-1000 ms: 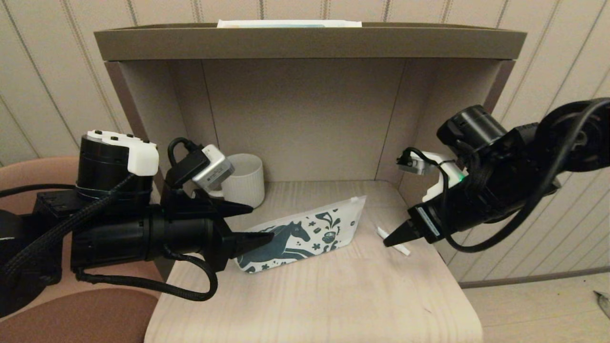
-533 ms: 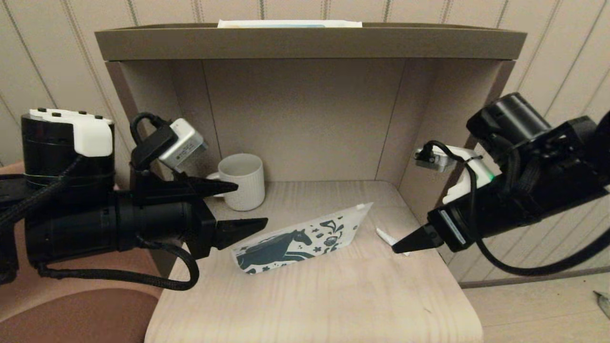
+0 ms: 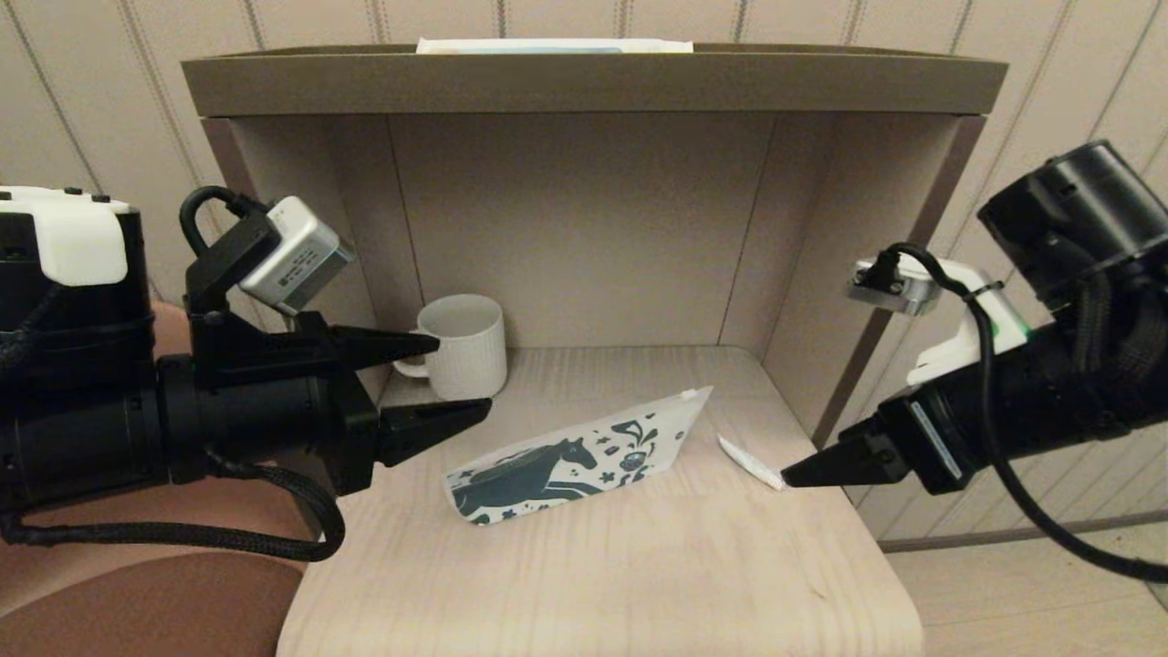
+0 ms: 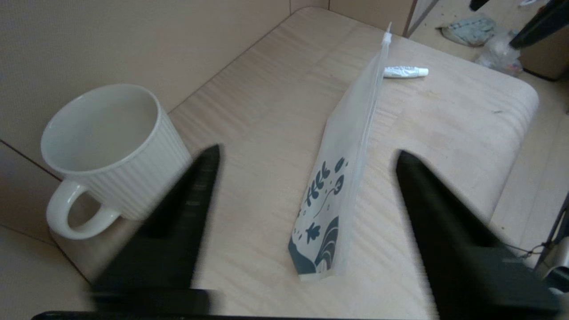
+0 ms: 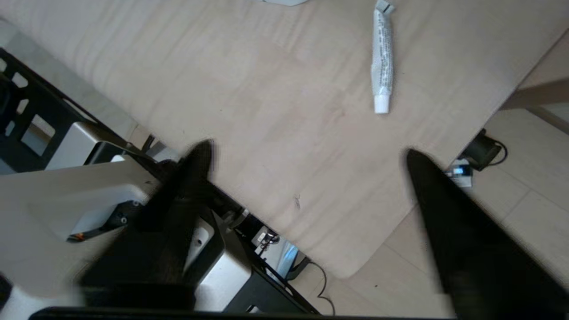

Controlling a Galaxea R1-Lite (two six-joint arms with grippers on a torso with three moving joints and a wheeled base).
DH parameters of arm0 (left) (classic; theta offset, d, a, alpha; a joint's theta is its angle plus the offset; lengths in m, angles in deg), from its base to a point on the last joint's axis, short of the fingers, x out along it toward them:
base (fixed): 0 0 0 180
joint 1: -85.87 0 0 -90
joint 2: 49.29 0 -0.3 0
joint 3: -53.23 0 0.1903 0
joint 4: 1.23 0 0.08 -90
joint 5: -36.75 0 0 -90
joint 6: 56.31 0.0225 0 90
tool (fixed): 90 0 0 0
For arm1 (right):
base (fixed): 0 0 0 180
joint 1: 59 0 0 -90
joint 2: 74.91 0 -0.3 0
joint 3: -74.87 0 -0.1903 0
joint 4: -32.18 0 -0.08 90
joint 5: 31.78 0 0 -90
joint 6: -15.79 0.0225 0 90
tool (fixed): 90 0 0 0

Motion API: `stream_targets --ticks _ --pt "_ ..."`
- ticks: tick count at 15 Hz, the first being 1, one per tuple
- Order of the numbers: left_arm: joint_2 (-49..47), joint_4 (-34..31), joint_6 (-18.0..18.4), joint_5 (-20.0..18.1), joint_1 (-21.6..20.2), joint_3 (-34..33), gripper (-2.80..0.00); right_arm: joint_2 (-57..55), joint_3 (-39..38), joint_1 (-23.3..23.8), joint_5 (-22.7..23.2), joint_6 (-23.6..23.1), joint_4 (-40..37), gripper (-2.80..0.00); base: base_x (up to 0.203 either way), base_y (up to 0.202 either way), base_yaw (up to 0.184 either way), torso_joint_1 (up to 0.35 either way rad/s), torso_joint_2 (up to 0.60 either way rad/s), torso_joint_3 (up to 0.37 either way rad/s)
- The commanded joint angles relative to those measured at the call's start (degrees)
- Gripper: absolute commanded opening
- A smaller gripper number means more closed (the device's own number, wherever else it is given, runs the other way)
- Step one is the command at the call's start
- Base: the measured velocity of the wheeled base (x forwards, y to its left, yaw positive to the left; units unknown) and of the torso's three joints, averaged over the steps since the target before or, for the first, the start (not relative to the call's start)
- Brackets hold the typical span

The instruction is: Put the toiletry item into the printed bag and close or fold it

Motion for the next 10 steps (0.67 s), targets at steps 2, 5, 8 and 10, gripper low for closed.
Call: stream_targets --ticks 2,5,8,10 --pt "3.8 -0.4 0.0 0.4 0.0 -1.6 -2.80 5.2 -1.7 -0.3 0.1 -0.2 -0.3 -2.80 0.000 0.000 0.000 0.000 0.00 0.000" --pt "15.0 -8.6 -0.1 3.4 0.0 -2.2 -2.80 15.1 -4.2 -0.1 -0.3 -0.2 -0.7 -2.80 0.000 0.000 0.000 0.000 0.00 0.000" --pt "30.6 -23.9 -1.2 12.6 0.0 -1.4 -2.80 29.1 -7.8 0.5 -5.0 0.2 -3.5 -2.80 0.000 0.000 0.000 0.000 0.00 0.000" --pt "41.3 -34.5 -4.8 22.5 -0.3 -0.4 -2.80 39.6 -10.3 1.6 -10.2 2.4 -4.8 -2.80 0.000 0.000 0.000 0.000 0.00 0.000"
